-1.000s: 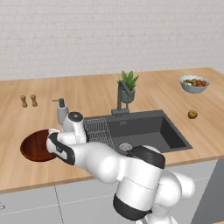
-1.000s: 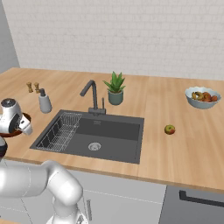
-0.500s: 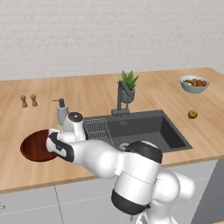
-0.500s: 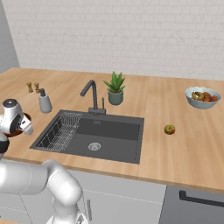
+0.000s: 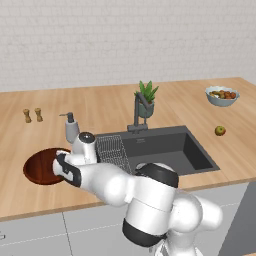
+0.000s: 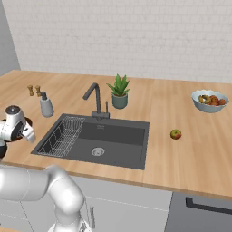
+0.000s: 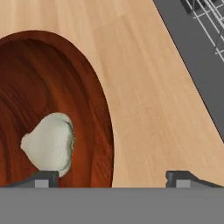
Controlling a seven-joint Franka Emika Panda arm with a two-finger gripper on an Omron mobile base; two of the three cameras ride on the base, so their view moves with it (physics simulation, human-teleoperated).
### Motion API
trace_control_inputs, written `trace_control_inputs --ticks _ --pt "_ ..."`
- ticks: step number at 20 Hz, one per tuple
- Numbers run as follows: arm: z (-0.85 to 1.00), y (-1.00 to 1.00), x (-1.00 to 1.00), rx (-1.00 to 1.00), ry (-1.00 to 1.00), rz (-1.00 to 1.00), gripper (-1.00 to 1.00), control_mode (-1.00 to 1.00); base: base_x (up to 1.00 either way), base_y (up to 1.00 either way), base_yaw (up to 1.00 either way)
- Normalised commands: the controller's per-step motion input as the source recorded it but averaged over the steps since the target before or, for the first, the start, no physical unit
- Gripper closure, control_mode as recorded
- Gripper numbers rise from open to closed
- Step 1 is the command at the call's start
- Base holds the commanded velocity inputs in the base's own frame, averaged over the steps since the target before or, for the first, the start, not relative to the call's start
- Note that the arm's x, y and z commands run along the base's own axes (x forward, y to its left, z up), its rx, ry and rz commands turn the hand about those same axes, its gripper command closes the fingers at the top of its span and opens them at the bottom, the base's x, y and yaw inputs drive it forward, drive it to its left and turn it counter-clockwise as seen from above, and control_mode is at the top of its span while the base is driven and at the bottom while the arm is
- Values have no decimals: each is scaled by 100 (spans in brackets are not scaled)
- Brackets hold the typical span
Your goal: Pick the garlic from the sink and place it in the bowl. Then pick the bowl and place it in the microwave. Then close the microwave door and press the start button.
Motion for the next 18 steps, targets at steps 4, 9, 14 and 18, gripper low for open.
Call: trace_control_inputs --ticks 4,9,14,18 --pt "-26 4 0 0 0 0 100 -100 0 0 0" --pt "-11 1 0 1 0 0 100 -100 0 0 0" --pt "30 -4 -31 5 -4 0 100 -100 0 0 0" --pt "71 -42 -67 6 -3 0 100 -100 0 0 0"
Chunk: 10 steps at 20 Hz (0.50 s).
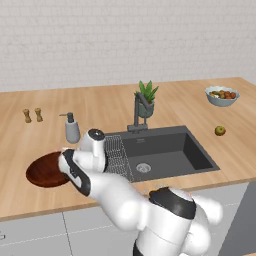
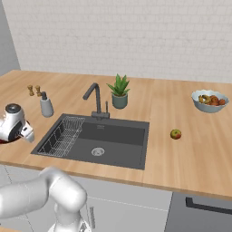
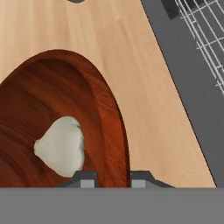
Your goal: Pick the garlic from the sink and place it in the bowl. Then pick the bowl and place it in the microwave. Then close the microwave door and press the start button.
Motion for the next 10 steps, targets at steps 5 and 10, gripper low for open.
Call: trace_control_inputs --ticks 5,10 --pt "80 -62 -67 6 -2 0 100 -100 0 0 0" --pt "82 -65 -71 6 -2 0 100 -100 0 0 0"
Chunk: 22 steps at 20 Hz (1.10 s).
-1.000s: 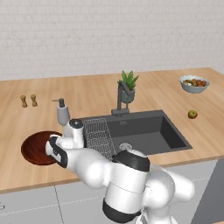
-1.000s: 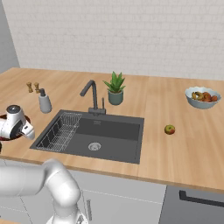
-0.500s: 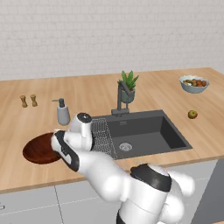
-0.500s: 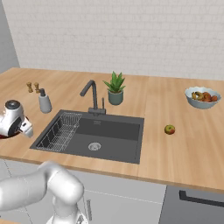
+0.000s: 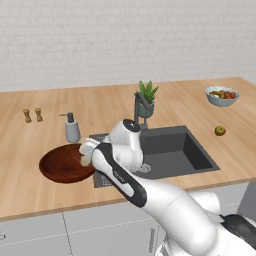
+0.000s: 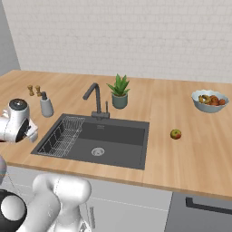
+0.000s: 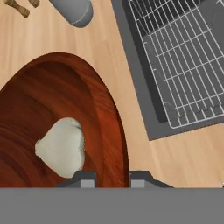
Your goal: Pick the garlic from the sink and place it in the bowl. Then pick the bowl and place it in the microwave. Then close the microwave door and press the start button.
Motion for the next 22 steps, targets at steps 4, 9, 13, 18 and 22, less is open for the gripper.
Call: trace_control_inputs --ticks 4,9,13,18,22 --pt "65 -57 -64 2 0 0 100 -100 0 0 0" --pt "54 -60 -59 0 0 0 100 -100 0 0 0" --pt "54 -69 -44 0 0 -1 100 -100 0 0 0" --pt "43 -71 -33 0 0 -3 100 -100 0 0 0" --pt "41 -65 -21 0 0 -6 100 -100 0 0 0"
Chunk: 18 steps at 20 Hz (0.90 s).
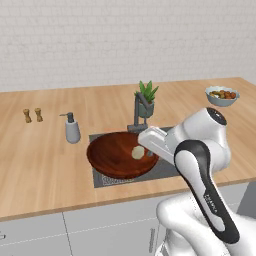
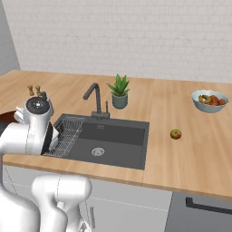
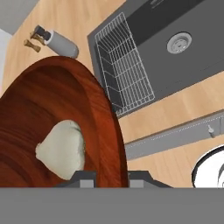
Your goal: Pick the garlic from the sink and place it in the bowl. Then pick the bowl and place it in the microwave. Then close the microwave door and press the start button.
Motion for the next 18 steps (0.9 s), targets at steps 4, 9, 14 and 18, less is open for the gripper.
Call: trace_control_inputs --ticks 4,9,14,18 --pt "26 -48 -5 0 0 -7 100 -100 0 0 0" --pt "0 -4 0 0 0 0 100 -100 0 0 0" --pt "0 -2 -8 0 -1 0 100 100 -42 -13 -24" --pt "0 0 0 0 0 0 100 100 -47 -6 -70"
